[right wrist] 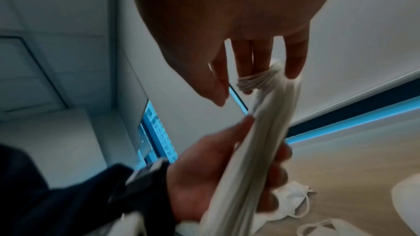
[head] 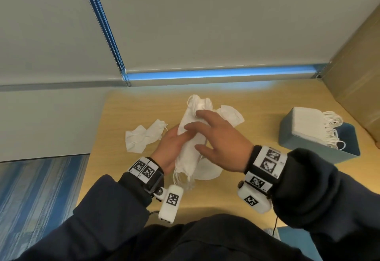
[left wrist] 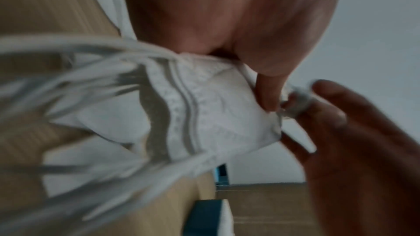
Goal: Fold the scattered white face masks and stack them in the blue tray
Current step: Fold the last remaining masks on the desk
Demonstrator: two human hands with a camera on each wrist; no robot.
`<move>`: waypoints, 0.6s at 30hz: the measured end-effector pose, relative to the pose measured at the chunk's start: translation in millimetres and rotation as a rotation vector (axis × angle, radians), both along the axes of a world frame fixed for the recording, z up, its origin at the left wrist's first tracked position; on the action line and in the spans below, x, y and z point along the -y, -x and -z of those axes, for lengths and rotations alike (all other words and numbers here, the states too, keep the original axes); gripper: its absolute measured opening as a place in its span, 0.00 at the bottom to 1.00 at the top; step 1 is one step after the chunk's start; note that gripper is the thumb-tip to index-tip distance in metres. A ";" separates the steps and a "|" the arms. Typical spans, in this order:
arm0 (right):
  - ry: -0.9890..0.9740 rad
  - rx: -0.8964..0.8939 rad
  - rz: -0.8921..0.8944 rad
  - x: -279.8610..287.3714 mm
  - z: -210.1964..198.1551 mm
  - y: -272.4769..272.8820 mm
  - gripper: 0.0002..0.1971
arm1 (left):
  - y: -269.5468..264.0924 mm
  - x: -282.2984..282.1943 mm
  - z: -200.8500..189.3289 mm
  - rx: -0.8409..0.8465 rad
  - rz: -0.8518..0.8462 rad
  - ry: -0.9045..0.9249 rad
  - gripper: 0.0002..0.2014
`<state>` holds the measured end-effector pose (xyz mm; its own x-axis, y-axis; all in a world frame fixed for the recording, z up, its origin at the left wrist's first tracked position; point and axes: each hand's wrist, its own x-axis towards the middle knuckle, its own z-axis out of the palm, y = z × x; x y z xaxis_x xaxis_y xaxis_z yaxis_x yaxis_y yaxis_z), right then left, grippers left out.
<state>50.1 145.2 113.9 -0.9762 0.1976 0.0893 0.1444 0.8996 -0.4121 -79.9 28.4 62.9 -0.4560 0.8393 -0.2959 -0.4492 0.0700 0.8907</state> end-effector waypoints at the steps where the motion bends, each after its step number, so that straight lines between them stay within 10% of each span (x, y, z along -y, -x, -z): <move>1: -0.060 0.018 -0.002 2.8 4.0 -0.6 0.30 | 0.4 -3.5 -3.4 -0.009 -0.023 -0.006 0.13; 6: 0.058 -0.071 -0.017 -0.8 -11.7 -8.4 0.31 | 4.3 -8.1 -11.9 -0.244 -0.108 -0.037 0.12; 14: 1.119 -0.736 0.323 -18.2 -59.0 -15.5 0.12 | 19.1 -1.7 -21.1 -0.339 -0.099 -0.135 0.16; 18: 1.281 -0.505 0.392 -32.1 -52.6 0.3 0.42 | 19.3 -0.5 -23.5 -0.227 0.014 -0.176 0.21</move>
<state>49.8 177.3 166.5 -0.7586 0.6504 -0.0382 -0.1120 -0.1880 -0.9758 -99.2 28.9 86.4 -0.4817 0.8756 -0.0366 -0.2366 -0.0897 0.9675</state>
